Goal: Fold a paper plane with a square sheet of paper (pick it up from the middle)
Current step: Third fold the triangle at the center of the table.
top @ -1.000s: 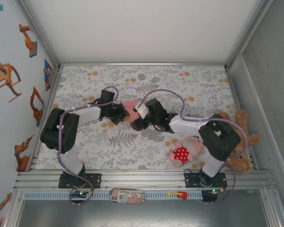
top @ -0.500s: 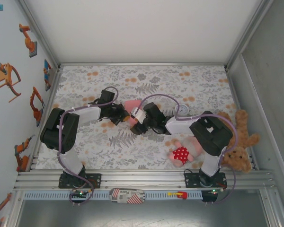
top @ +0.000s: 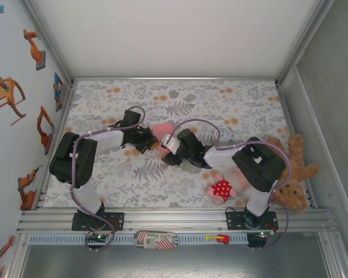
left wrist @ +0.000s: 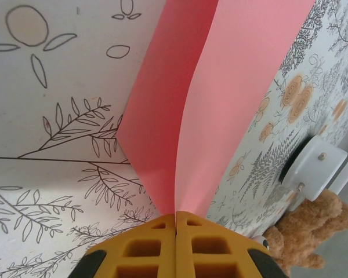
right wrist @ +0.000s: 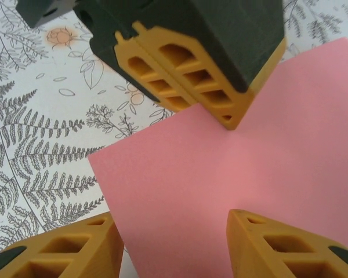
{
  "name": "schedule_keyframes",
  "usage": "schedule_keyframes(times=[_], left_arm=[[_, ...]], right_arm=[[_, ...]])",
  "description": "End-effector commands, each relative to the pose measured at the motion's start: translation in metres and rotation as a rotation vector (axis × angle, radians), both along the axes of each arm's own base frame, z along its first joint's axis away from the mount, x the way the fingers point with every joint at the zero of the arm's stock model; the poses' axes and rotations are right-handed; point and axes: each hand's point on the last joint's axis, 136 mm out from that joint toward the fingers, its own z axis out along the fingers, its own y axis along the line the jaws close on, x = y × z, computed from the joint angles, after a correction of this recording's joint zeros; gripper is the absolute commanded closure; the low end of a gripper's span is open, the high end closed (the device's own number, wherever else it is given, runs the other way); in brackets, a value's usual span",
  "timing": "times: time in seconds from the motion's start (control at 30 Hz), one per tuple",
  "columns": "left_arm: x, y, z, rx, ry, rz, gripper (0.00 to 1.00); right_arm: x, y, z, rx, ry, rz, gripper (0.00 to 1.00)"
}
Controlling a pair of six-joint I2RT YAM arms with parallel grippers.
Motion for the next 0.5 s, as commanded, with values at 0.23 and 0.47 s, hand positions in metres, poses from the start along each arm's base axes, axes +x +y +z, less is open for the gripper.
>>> schedule_keyframes(times=[0.23,0.47], left_arm=[[-0.001,-0.006,0.010,-0.002,-0.006,-0.018,0.97],[-0.002,-0.007,0.011,-0.004,-0.009,-0.019,0.96]], right_arm=[[0.006,0.013,0.040,0.107,-0.072,0.001,0.55],[0.003,0.017,0.037,0.113,-0.048,0.023,0.68]])
